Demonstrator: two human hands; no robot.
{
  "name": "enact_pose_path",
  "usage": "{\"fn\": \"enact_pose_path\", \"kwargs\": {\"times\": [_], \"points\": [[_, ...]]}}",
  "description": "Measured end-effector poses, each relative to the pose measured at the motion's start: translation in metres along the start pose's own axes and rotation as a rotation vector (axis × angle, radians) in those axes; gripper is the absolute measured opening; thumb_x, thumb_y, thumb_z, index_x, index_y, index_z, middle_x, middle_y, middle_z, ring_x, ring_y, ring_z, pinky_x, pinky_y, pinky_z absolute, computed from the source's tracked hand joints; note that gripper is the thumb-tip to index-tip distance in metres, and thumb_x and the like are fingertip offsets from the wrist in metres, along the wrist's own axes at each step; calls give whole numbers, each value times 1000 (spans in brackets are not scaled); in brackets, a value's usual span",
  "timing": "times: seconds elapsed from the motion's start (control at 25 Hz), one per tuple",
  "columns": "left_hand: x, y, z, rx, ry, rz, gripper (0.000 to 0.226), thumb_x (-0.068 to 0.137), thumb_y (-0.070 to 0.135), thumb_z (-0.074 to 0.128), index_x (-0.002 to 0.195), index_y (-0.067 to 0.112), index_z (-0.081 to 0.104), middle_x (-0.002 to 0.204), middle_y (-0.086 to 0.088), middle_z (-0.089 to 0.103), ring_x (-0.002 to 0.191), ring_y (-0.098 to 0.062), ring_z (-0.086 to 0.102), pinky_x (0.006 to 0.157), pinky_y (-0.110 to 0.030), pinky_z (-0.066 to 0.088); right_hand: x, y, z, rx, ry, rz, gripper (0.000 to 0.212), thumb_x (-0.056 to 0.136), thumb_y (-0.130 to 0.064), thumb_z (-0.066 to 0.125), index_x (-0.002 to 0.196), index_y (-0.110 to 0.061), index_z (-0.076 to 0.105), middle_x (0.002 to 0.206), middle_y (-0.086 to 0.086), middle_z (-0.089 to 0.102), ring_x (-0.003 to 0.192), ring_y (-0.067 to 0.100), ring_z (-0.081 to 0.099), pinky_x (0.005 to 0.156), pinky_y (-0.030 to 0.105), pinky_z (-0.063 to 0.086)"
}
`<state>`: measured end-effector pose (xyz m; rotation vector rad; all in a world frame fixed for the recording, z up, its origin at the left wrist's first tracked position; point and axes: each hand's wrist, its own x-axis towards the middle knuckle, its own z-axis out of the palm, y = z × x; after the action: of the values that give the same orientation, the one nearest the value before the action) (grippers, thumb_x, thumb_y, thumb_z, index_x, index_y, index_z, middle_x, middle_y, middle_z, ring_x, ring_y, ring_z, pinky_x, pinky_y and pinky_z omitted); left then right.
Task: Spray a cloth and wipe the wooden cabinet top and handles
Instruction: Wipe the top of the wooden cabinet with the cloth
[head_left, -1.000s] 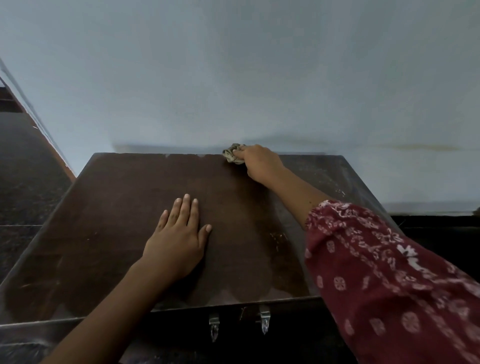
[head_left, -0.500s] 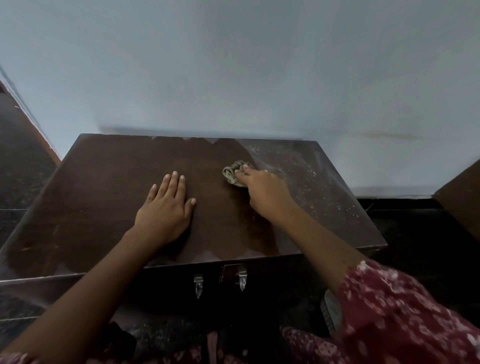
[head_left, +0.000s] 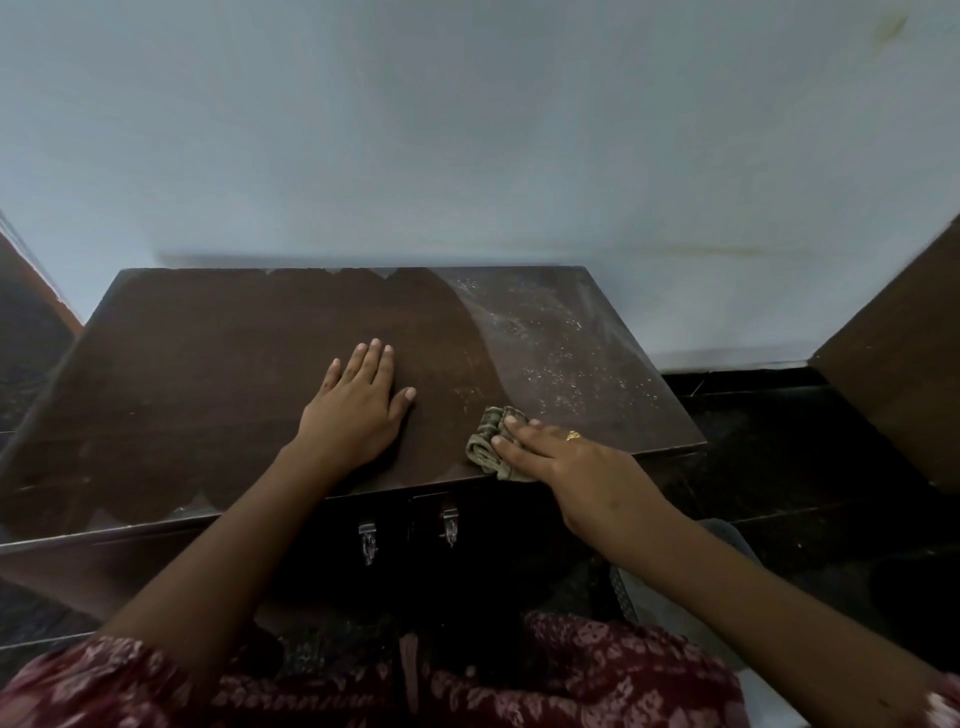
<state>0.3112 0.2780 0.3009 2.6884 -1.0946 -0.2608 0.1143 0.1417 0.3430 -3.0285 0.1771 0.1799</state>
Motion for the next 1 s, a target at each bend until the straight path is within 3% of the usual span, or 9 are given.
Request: {"fn": "enact_pose_path", "kwargs": {"times": [0.24,0.52,0.76,1.0], "points": [[2,9,4,21,7,-4,62,98,43,16,149,12,-2,160,-4,-6,147,-16,-9,119,-35,-4,32,17,-8,-36,33,61,66,91,2,35,146,-31,20,159,-8,13,145,15,19,110,33,33],[6,7,7,65,10,-4,61,98,43,12,148,14,-10,158,-4,-14,145,-15,-15,117,-32,-7,145,45,-25,-87,43,150,58,94,-3,36,144,-29,28,158,-2,21,140,29,28,108,46,34],[9,6,10,85,11,-4,61,98,44,10,147,14,-13,157,-3,-18,144,-14,-19,115,-30,-10,232,61,-39,-91,95,220,41,92,-7,42,130,-18,50,136,11,50,120,32,50,96,43,45],[8,5,12,104,16,-7,62,98,43,12,148,14,-9,159,-3,-14,145,-15,-14,117,-32,-6,234,76,-36,-125,148,280,40,93,-5,39,130,-14,51,129,16,54,115,35,53,92,42,46]]}}
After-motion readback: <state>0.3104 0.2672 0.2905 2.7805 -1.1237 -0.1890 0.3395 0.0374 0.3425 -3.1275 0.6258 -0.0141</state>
